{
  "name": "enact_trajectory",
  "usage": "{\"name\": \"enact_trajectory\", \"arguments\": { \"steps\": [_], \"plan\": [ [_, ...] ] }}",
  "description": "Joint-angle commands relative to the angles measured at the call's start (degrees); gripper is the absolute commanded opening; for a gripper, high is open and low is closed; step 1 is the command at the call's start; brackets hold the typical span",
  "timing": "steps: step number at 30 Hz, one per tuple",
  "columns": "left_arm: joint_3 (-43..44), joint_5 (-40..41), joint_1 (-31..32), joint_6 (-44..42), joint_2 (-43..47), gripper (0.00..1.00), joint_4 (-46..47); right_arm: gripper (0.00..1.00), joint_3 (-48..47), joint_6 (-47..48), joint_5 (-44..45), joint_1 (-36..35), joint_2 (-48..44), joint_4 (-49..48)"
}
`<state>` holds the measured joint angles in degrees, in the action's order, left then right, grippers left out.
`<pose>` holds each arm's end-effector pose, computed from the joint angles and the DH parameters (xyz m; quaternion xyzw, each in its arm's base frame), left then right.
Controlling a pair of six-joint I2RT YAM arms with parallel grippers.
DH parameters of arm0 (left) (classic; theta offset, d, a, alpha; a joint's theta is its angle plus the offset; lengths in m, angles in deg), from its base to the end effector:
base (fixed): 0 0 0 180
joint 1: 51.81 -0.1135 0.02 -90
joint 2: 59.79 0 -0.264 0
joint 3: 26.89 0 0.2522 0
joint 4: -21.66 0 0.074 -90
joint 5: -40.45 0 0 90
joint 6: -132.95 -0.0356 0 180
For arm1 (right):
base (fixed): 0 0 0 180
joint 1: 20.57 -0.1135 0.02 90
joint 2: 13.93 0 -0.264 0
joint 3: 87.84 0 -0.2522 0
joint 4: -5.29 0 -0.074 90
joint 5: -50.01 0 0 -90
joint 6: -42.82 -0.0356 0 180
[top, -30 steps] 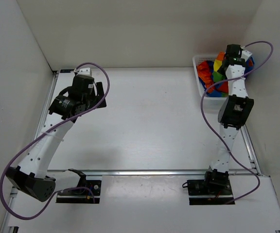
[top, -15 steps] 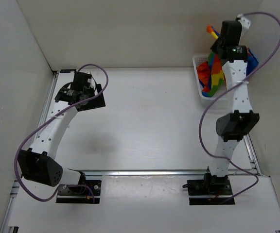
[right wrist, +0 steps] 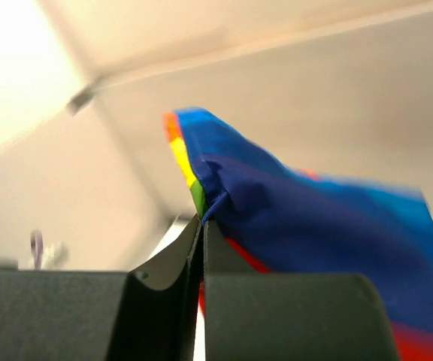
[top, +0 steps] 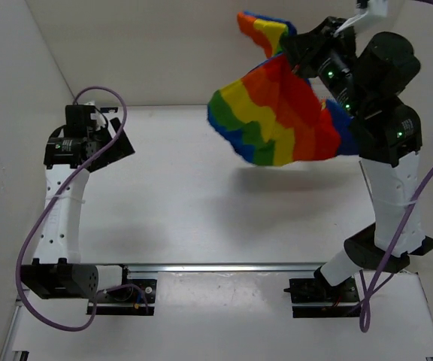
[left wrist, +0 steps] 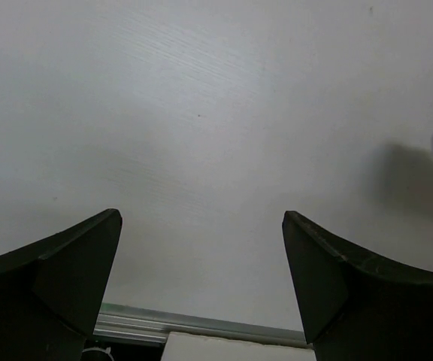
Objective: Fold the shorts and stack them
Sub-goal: Move the shorts to the center of the board
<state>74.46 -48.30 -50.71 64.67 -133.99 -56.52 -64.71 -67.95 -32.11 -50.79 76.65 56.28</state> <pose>0.2414 -0.0039 0.3974 -0.1723 0.9268 -0.0559 0.3290 0.2007 0.1113 0.6372 0.0046 0.6077 0.3037 0.7338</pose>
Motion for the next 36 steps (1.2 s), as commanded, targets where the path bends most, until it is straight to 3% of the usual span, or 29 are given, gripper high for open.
{"name": "enact_trajectory", "arguments": {
  "steps": [1,5,6,7,9,11,14,17,19,20,21,22,25,28,29,32,34,36],
  "plan": [
    [3.72,-3.52,-2.94,2.02,2.91,1.0,-2.37,0.0,5.98,0.13,-1.47,-4.13,1.52,1.07],
    [3.03,-5.38,-3.56,2.72,3.44,1.0,-1.24,0.0,18.71,-4.79,-3.04,-4.76,1.52,1.7],
    [2.5,-5.91,-3.56,2.72,3.44,1.0,-1.23,0.06,19.53,-4.8,-4.0,-4.76,4.22,1.18],
    [1.54,-7.48,-3.56,2.72,3.44,1.0,-0.62,0.35,19.53,-4.8,-4.97,-4.76,6.25,1.87],
    [0.22,-9.34,-3.56,2.72,2.74,1.0,-0.09,0.74,10.29,-4.27,-5.68,-4.76,15.26,11.21],
    [-1.27,-9.96,-3.56,2.2,2.21,1.0,-0.09,0.89,2.0,-5.14,-4.99,-3.45,23.01,18.81],
    [-4.17,-9.44,-3.56,1.49,3.52,1.0,-0.09,0.93,2.72,-5.86,-0.6,-3.44,21.06,21.48],
    [-7.6,-10.83,-3.56,1.49,5.1,1.0,0.69,0.94,18.53,-6.91,2.83,-2.3,14.73,15.69],
    [-12.6,-13.82,-3.56,1.49,5.64,0.92,2.72,0.88,29.83,-7.44,2.84,-0.47,8.66,13.75],
    [-16.8,-15.04,-2.96,2.71,6.94,0.89,3.94,0.76,33.21,-8.05,2.84,0.33,5.6,13.22],
    [-19.01,-15.06,-2.95,3.59,6.96,0.89,4.48,0.71,39.6,-8.66,2.32,0.33,2.78,13.22],
    [-23.56,-15.58,-2.95,6.21,7.57,0.89,5.0,0.6,42.71,-8.67,2.32,0.33,1.36,13.22],
    [-29.57,-15.58,-2.95,10.88,6.62,0.95,7.2,0.52,53.09,-9.9,1.7,0.33,-2.77,13.22],
    [-36.33,-16.11,-3.65,15.02,3.11,1.0,12.47,0.56,58.02,-11.39,1.7,-0.89,-4.71,13.22],
    [-36.35,-16.11,-4.17,15.63,1.78,1.0,13.61,0.67,58.03,-11.39,1.7,-0.9,-4.72,13.22],
    [-36.01,-16.81,-5.85,15.64,-4.1,1.0,17.13,0.8,57.07,-10.44,2.32,-0.9,-1.57,12.69],
    [-34.51,-18.04,-6.47,14.94,-7.18,0.99,18.28,0.84,53.22,-8.33,2.84,-0.9,1.68,12.69],
    [-31.79,-18.74,-6.47,14.41,-11.57,0.9,18.98,0.87,49.35,-6.92,2.84,-0.9,8.0,13.65]
  ]
}}
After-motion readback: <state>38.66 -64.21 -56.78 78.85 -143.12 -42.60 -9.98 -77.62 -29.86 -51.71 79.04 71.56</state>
